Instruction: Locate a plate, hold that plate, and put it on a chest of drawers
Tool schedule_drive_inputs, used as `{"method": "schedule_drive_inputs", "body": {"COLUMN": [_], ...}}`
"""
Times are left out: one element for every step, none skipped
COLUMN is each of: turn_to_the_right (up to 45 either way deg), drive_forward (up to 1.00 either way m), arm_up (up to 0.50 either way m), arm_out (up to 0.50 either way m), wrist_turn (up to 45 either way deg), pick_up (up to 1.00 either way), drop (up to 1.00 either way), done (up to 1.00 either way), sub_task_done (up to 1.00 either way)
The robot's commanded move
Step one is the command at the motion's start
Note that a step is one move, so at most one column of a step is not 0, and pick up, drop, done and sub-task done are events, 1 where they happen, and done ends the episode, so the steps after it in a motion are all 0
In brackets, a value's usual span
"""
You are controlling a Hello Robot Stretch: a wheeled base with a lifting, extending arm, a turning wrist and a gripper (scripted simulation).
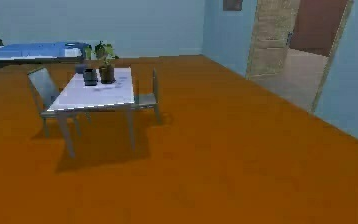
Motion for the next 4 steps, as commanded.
{"method": "schedule_drive_inputs", "body": {"turn_to_the_right": [24.0, 0.0, 3.0, 0.0], "drive_forward": [0.0, 1.0, 0.0, 1.0], "arm_up": [0.0, 0.0, 0.0, 0.0], "arm_out": [0.0, 0.0, 0.0, 0.0], "wrist_turn": [0.0, 0.0, 0.0, 0.0], "pick_up": [0.0, 0.0, 0.0, 0.0], "drop": [0.0, 0.0, 0.0, 0.0], "done": [0.0, 0.0, 0.0, 0.0], "sub_task_done": [0.0, 0.0, 0.0, 0.0]}}
